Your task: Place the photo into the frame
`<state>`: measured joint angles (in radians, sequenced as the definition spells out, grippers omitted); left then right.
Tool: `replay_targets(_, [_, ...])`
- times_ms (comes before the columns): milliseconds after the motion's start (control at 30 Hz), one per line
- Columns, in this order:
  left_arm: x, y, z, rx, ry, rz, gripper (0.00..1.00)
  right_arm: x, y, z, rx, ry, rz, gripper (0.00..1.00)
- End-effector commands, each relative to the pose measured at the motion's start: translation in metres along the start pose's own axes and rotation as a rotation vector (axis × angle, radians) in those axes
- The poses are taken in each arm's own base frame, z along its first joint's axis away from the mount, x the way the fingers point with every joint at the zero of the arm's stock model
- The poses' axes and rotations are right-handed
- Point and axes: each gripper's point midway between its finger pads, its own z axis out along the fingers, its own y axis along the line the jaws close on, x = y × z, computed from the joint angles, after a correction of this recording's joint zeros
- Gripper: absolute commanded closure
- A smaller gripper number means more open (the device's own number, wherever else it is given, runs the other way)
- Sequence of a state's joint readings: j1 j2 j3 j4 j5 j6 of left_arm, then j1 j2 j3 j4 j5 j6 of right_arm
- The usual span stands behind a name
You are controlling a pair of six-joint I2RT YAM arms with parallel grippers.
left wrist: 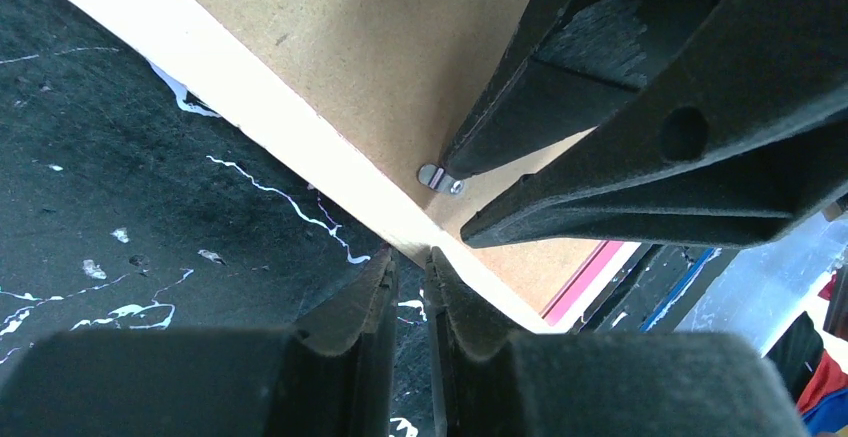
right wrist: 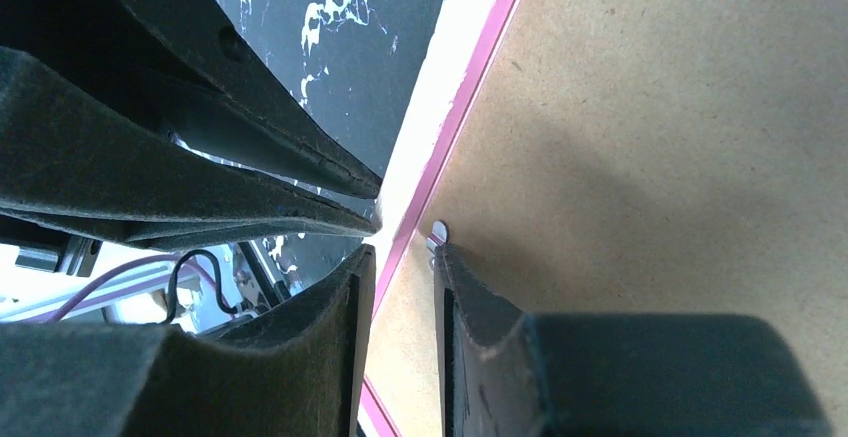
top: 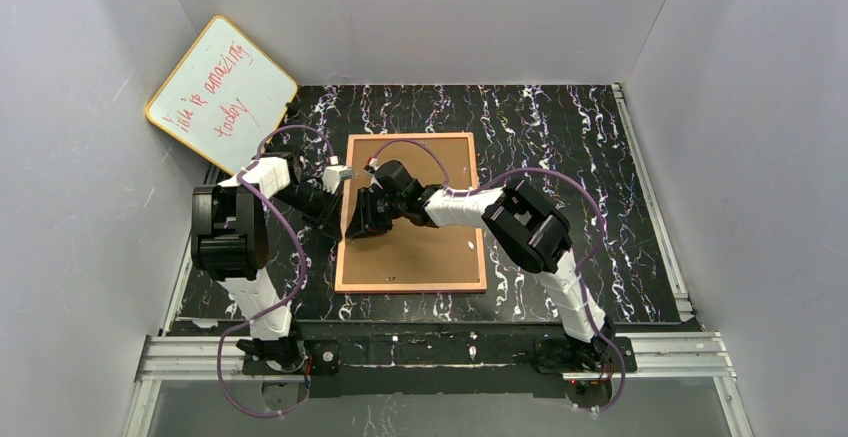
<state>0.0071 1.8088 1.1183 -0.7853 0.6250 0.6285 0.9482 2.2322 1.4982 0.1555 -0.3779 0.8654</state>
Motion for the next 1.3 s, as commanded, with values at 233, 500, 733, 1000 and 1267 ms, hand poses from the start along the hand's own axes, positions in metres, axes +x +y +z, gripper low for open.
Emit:
replay_targets(233, [0.014,0.012,0.014,-0.022,0.047,0.04,0.93,-0.003,0.025,0.008,-0.122,0.029,-0.047,0.67])
replay_targets(500, [0.015,0.012,0.015,-0.022,0.053,0.036,0.94,-0.004,0.028,0.006,-0.158,0.061,-0.074,0.68])
replay_targets(733, [0.013,0.013,0.013,-0.028,0.051,0.036,0.94,-0.026,0.03,-0.012,-0.148,0.006,-0.09,0.67])
replay_targets(1000, [0.003,0.02,0.004,-0.029,0.009,-0.014,0.95,-0.069,0.024,-0.044,-0.114,-0.115,-0.105,0.48])
replay_targets(1267, [-0.046,0.049,-0.007,-0.028,-0.104,-0.122,0.86,-0.112,-0.01,-0.056,-0.023,-0.187,-0.08,0.38])
